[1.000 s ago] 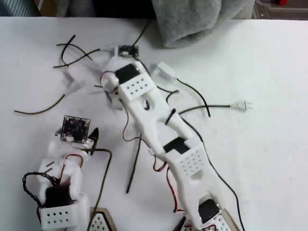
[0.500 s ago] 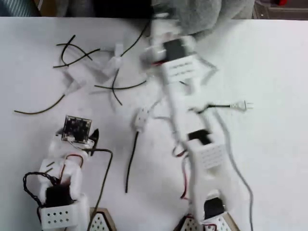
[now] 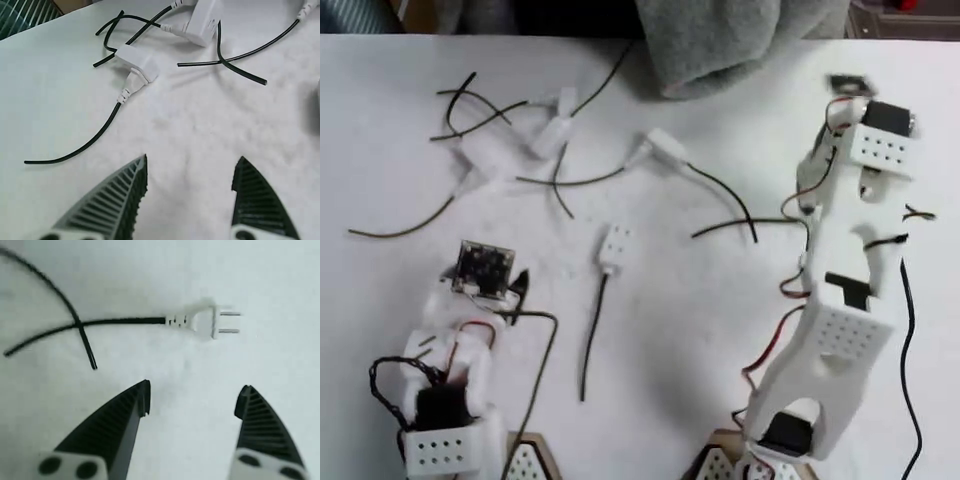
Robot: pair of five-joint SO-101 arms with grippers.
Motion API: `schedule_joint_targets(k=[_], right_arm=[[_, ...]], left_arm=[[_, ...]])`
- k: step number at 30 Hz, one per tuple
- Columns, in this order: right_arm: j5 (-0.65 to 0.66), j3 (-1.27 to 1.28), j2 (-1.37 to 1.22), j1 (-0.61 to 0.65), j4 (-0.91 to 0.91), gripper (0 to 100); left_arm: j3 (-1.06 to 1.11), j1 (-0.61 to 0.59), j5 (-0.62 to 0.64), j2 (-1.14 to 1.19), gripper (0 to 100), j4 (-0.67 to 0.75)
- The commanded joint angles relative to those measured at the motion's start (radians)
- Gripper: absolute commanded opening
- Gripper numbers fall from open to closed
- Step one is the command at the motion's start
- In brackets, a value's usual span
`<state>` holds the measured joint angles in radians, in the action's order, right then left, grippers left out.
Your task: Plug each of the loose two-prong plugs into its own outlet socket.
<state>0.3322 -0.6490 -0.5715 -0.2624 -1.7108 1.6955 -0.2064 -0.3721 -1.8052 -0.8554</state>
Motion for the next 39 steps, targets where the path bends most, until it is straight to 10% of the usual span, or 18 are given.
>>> schedule_joint_targets(k=[1, 11, 39], right_arm=[[0.569, 0.034, 0.033, -0.012, 0.016, 27.2], [1.257, 0.034, -0.102, -0.050, 0.225, 24.4], [1.313, 0.035, -0.243, -0.071, 0.298, 1.9]], left_arm=[[-0.006, 0.018, -0.011, -0.007, 27, 0.003], [-0.005, 0.018, -0.011, -0.007, 27, 0.005], [-0.003, 0.018, -0.011, -0.007, 27, 0.009]])
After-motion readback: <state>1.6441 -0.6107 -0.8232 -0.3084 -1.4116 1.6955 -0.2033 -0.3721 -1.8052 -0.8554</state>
